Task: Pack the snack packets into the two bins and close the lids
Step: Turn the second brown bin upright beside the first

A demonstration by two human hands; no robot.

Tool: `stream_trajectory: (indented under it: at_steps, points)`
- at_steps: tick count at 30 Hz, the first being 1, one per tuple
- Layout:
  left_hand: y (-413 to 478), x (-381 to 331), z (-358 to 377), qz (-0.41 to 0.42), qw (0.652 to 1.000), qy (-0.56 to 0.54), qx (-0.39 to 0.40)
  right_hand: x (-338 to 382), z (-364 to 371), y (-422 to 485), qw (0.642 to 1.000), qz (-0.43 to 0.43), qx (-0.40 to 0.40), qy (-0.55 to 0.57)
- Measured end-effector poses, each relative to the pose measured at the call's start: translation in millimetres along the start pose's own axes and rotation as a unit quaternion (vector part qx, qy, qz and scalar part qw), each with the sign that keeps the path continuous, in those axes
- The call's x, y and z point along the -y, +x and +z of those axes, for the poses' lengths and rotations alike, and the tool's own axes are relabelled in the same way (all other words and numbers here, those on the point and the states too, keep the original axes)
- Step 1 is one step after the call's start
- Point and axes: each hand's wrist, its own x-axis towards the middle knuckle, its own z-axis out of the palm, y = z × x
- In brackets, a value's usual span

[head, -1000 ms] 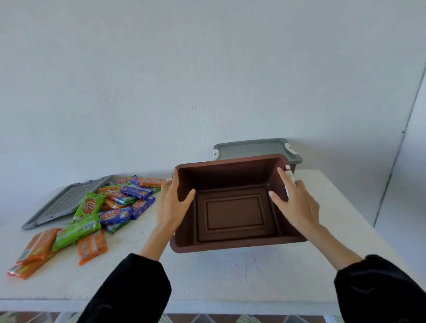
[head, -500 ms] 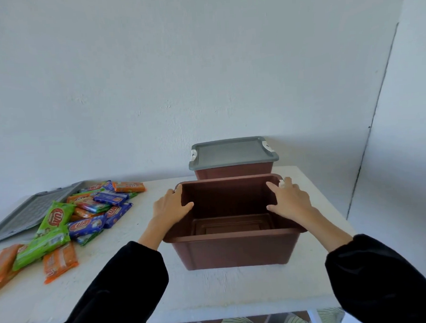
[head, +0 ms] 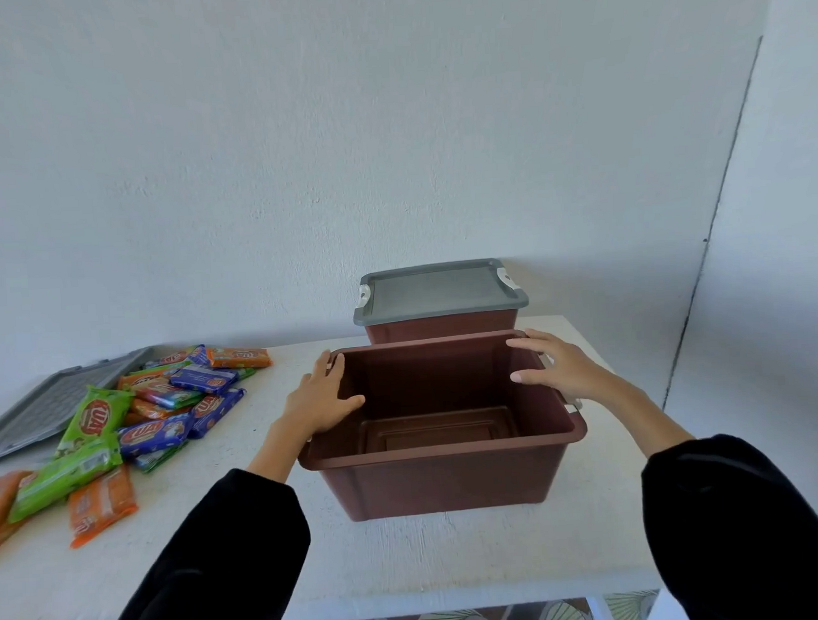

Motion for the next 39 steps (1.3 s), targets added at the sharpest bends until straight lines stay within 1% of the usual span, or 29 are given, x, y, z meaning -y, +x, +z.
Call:
stream_trajectory:
  at_steps: [2,4,6,10,12,14,17,20,22,26,29,34,39]
  points:
    - [-0.9,4.3,0.7,0.004,0.999,-0.052,0.004,-5.2,3.2,1.3,1.0,-0.009,-0.012,-0.024]
    - [-3.1,4.5,1.0,0.007,0.999,-0.046,0.002,-8.5,6.8,4.7,0.995,-0.028,-0.028,-0.087]
    - [-4.9,2.3,0.2,0.007,0.999,-0.032,0.0,-9.9,8.5,6.4,0.995,-0.043,-0.028,-0.09]
    - [-8.3,0.8,0.2,-0.002,0.999,-0.041,-0.003,-14.7,10.1,2.1,0.998,-0.05,-0.025,0.037]
    - [-9.9,0.5,1.0,-0.003,0.999,-0.043,-0.001,-16.8,12.2,-2.1,0.992,-0.052,-0.048,0.105]
    - [-12.3,-0.7,0.3,-0.006,0.999,-0.048,-0.003,-16.8,13.1,-5.4,0.987,-0.061,-0.07,0.132]
    - [-12.4,-1.5,-1.3,-0.009,0.998,-0.057,-0.006,-12.5,9.3,-4.3,0.993,-0.059,-0.048,0.089]
    - [-13.4,-3.0,-2.8,-0.013,0.996,-0.091,-0.023,-7.7,4.0,3.1,0.998,-0.047,-0.025,-0.031]
    - [-14.5,-3.4,-4.4,-0.012,0.991,-0.123,-0.049,1.3,1.0,7.0,0.995,-0.049,-0.03,-0.084]
    - [-17.7,1.9,-12.7,-0.018,0.975,-0.176,-0.134,33.7,2.3,16.0,0.992,-0.049,-0.067,-0.097]
    - [-24.2,12.6,-27.0,-0.036,0.959,-0.211,-0.187,64.3,14.6,32.1,0.989,-0.085,-0.068,-0.096]
    - [-36.4,62.2,-53.7,-0.07,0.952,-0.221,-0.2,141.5,52.6,64.9,0.98,-0.179,-0.019,-0.085]
    - [-49.0,138.8,-80.6,-0.115,0.947,-0.194,-0.227,230.8,112.2,100.3,0.962,-0.26,0.012,-0.076]
